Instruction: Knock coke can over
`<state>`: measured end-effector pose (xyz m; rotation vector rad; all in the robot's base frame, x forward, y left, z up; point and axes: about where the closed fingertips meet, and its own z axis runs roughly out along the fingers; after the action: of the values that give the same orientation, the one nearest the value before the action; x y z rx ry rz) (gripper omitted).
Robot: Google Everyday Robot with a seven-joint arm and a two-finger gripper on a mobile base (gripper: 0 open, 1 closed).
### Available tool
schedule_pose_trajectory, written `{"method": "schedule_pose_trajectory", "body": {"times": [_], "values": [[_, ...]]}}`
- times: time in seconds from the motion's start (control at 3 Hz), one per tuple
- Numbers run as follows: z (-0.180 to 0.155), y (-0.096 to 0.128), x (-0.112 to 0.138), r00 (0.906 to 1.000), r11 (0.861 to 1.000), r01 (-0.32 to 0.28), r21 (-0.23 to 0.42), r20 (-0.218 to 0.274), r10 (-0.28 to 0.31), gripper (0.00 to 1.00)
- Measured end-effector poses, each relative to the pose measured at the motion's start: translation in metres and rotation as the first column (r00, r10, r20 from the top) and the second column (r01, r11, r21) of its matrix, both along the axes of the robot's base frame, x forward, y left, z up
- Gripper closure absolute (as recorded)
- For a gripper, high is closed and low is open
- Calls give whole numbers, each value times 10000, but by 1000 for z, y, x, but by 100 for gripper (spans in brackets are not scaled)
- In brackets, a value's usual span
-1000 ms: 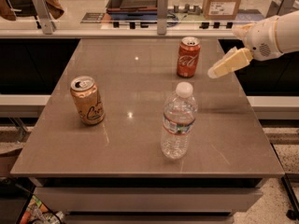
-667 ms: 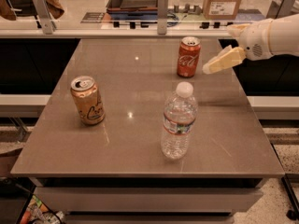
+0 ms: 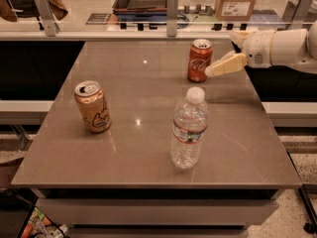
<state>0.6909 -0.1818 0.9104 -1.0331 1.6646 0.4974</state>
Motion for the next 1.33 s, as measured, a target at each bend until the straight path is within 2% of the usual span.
{"method": "schedule_pose_trajectory", "body": {"times": [0.67, 1.0, 1.33], "values": [[-22, 22, 17, 9983, 9901, -571, 1280, 147, 557, 0], [-25, 30, 22, 9969, 9826, -776, 1687, 281, 739, 0], [-30, 40, 26, 9957, 9764, -896, 1964, 396, 834, 18]]}}
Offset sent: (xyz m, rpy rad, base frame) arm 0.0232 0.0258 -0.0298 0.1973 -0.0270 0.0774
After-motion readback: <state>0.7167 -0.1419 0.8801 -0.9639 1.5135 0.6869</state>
